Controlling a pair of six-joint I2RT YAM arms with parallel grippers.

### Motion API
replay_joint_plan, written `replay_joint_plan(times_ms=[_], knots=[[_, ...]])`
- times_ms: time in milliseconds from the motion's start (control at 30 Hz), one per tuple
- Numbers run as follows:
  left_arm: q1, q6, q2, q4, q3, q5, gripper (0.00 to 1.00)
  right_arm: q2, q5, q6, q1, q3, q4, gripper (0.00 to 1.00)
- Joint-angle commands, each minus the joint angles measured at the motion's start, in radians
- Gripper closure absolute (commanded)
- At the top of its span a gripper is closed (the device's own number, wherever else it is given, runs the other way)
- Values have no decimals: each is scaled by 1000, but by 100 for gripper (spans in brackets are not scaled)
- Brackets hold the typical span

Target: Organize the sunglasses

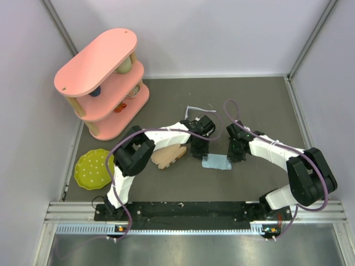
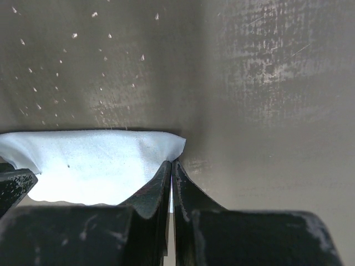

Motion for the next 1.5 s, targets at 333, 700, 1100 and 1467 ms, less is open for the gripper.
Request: replay_joint_plan(times_ms=[333, 700, 1100, 1467], knots=[[-34, 0, 131, -186, 126, -234, 73, -37, -2, 52, 14, -50, 13, 100], [-41, 21, 200, -210, 171, -224, 78, -46, -2, 68, 14, -79, 27, 100], [-47, 46, 224, -192, 198, -221, 100, -54, -7, 60, 14, -76, 27, 100], [-31, 84, 39, -158, 207, -239, 100, -141, -44, 36, 20, -7, 6, 100]])
